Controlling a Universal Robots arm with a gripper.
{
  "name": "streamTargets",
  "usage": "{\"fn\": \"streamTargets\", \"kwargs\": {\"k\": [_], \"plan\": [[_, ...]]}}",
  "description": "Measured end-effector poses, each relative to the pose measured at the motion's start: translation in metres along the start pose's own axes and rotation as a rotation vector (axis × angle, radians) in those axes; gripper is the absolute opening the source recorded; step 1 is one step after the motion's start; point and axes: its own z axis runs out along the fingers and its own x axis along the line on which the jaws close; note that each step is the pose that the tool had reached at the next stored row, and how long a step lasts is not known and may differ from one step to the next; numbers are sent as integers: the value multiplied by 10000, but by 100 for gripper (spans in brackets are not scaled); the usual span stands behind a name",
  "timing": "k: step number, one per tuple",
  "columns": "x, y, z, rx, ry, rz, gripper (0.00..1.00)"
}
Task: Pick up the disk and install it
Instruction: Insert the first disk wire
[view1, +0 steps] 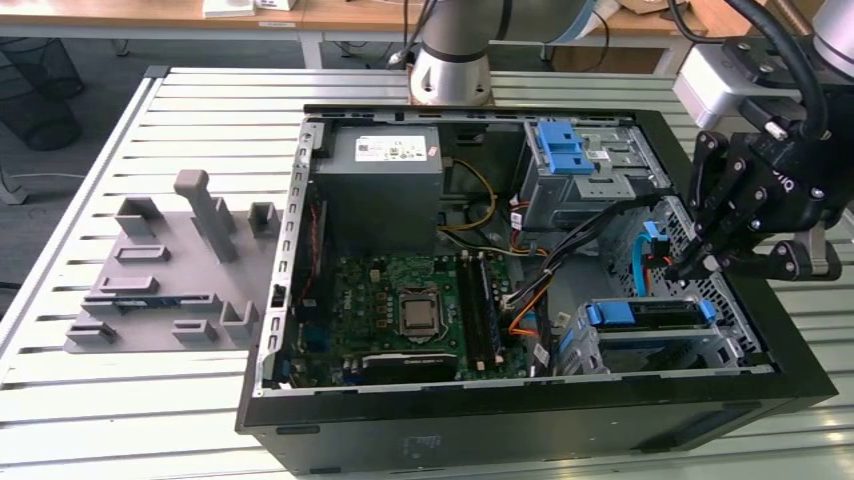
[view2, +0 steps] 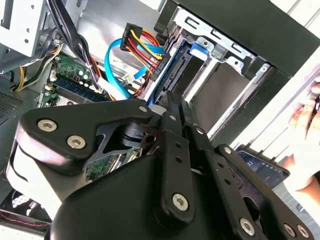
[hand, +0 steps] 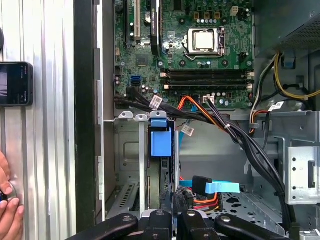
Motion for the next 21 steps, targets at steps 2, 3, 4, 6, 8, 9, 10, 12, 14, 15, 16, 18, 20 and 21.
{"fn": "streamTargets", "kwargs": {"k": [2,3,4,6,8,9,10,12,14,15,16,18,20,21], "plan": [[0,0,25,5,-3,0,17],[0,0,37,8,-4,1,17],[-3,-2,48,8,-3,1,17],[-25,-12,66,9,-4,0,17],[-68,-24,79,8,-4,0,17],[-89,-29,86,8,-5,0,17],[-110,-33,95,8,-5,0,17],[-133,-38,118,8,-4,1,18],[-147,-45,139,8,-6,0,18],[-151,-48,151,8,-8,0,25],[-155,-51,160,8,-7,0,25],[-158,-54,182,9,-5,1,25],[-159,-57,205,10,-4,0,25],[-161,-59,215,10,-4,0,25]]}}
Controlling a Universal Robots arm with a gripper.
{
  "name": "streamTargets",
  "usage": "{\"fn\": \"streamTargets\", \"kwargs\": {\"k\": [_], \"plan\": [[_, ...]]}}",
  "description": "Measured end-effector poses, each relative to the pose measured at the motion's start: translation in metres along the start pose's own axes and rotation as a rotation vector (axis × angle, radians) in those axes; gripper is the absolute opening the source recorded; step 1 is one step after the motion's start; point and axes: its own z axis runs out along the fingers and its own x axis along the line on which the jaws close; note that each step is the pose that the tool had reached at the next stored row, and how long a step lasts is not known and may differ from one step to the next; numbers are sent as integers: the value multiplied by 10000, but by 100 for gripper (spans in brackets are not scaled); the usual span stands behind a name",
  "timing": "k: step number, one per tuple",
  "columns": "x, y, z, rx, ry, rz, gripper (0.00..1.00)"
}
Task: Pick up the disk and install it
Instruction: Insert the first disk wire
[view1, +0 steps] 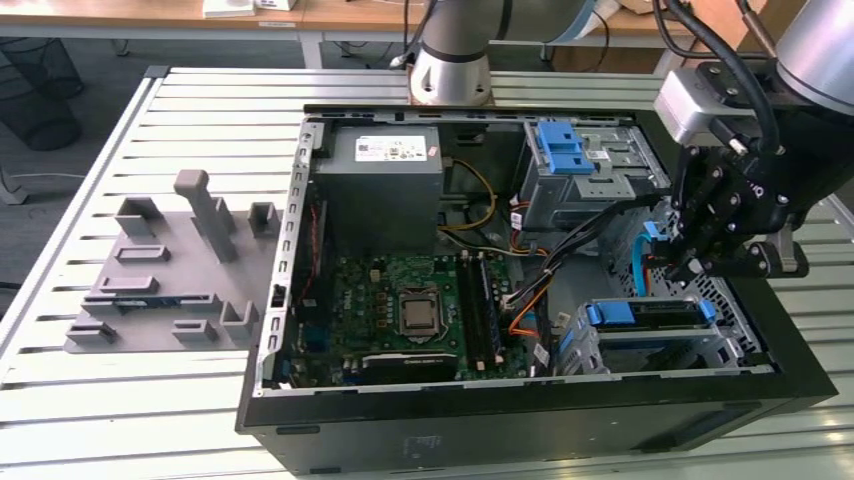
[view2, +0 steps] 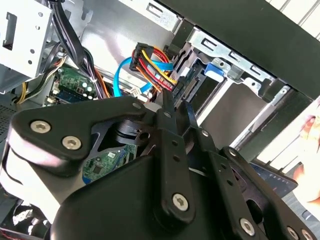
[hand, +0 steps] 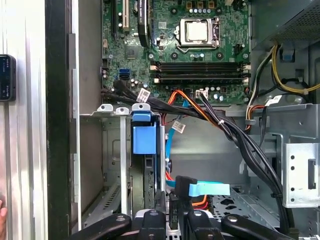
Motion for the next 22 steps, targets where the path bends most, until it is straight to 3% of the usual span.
{"fn": "streamTargets", "kwargs": {"k": [11,13,22], "plan": [[-25,-17,34,2,1,0,25],[-25,-18,36,5,0,0,17],[-25,-18,36,8,-1,0,16]]}}
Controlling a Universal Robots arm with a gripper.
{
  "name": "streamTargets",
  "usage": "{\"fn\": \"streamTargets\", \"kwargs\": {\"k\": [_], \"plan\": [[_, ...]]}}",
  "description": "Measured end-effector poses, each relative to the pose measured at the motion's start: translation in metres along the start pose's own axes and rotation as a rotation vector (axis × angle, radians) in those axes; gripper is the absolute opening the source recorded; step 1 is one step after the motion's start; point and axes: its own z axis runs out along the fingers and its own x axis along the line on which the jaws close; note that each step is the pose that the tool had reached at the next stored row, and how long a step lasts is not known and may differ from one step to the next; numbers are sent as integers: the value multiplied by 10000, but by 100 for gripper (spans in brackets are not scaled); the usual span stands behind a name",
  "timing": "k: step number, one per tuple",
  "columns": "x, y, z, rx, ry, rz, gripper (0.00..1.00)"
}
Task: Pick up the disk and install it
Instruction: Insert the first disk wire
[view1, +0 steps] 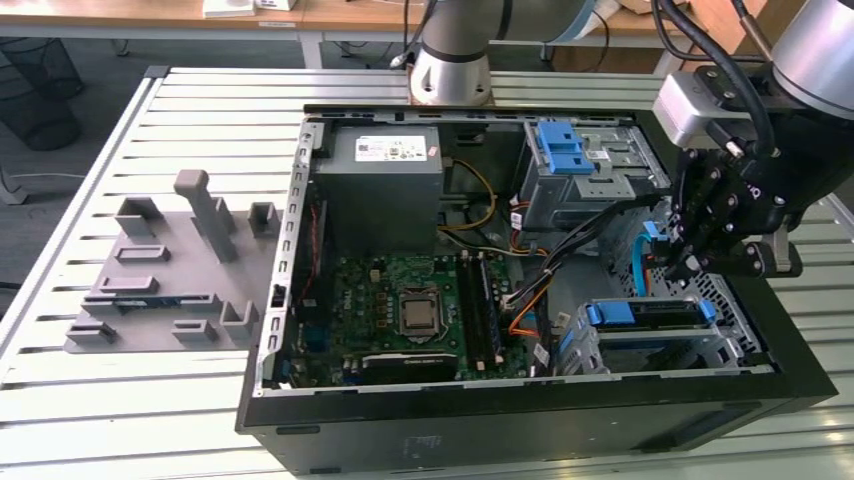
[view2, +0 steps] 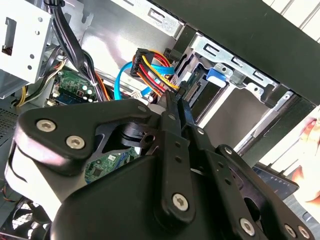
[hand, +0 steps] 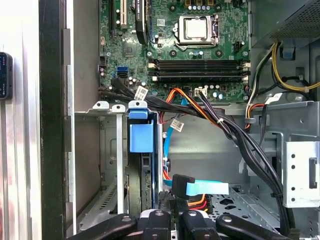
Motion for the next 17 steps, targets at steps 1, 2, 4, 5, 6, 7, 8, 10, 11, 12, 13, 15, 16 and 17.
{"fn": "streamTargets", "kwargs": {"k": [1,2,4,5,6,7,8,10,11,12,13,15,16,17], "plan": [[0,0,0,0,0,0,16],[0,0,0,1,0,1,16],[0,0,0,1,0,0,16],[0,0,0,1,0,1,16],[0,0,0,2,0,0,16],[0,0,0,2,0,0,16],[0,0,0,3,0,1,16],[11,0,1,3,-1,0,16],[24,0,2,3,0,1,16],[38,-1,5,2,0,1,16],[49,-1,9,2,0,1,16],[68,-2,17,2,0,1,16],[77,-3,21,2,0,1,16],[88,-3,25,2,0,1,16]]}}
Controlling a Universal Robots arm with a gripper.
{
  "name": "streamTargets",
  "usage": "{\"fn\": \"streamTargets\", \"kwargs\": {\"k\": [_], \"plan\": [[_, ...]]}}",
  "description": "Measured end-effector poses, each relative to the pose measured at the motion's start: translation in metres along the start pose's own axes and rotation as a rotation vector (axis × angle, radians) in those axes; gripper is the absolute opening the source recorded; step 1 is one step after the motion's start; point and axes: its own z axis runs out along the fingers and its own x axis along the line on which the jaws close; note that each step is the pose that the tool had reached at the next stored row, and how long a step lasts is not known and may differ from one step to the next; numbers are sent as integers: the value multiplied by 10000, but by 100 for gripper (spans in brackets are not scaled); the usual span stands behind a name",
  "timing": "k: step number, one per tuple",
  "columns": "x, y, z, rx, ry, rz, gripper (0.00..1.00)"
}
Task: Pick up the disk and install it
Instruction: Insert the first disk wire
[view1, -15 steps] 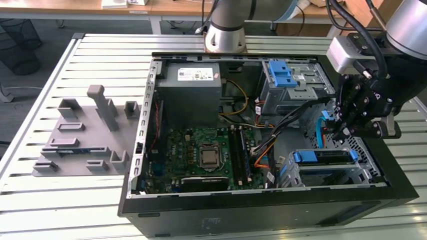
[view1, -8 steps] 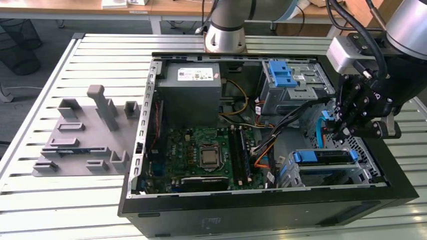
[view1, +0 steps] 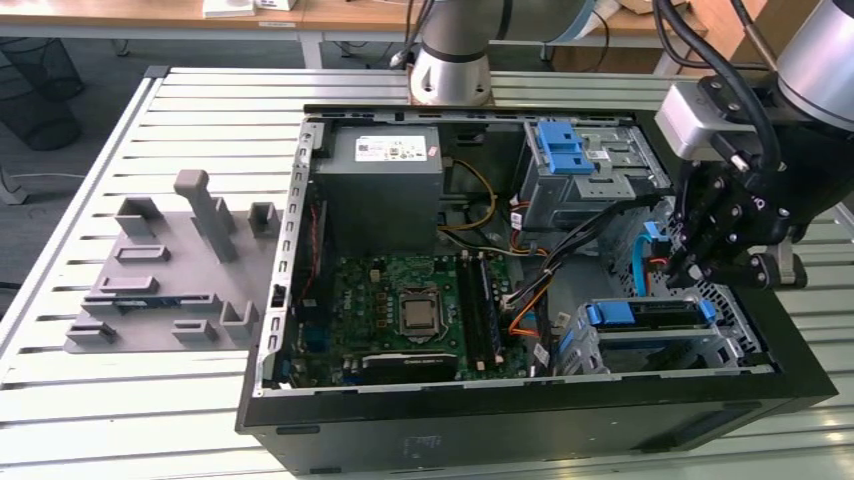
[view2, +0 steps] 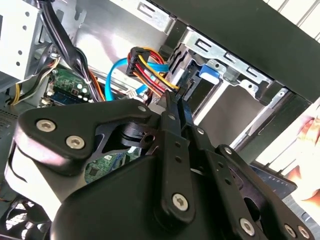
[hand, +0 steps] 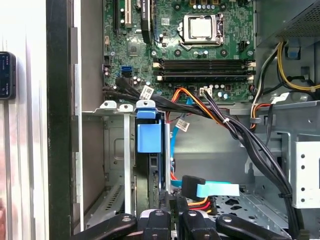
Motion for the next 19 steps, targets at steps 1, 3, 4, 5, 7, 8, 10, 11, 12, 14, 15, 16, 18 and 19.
{"fn": "streamTargets", "kwargs": {"k": [1,3,4,5,7,8,10,11,12,14,15,16,18,19], "plan": [[12,0,4,0,0,0,16],[29,-1,9,0,1,0,16],[34,-2,11,0,0,0,16],[37,-2,13,0,0,0,16],[44,-2,28,-2,-2,0,16],[45,-1,35,-3,0,7,16],[45,2,44,-22,4,31,16],[45,2,45,-55,5,37,16],[46,3,45,-74,6,37,16],[46,3,45,-76,5,38,16],[46,3,45,-77,6,38,16],[45,2,45,-78,5,37,16],[46,3,47,-79,6,38,16],[46,2,55,-80,3,37,16]]}}
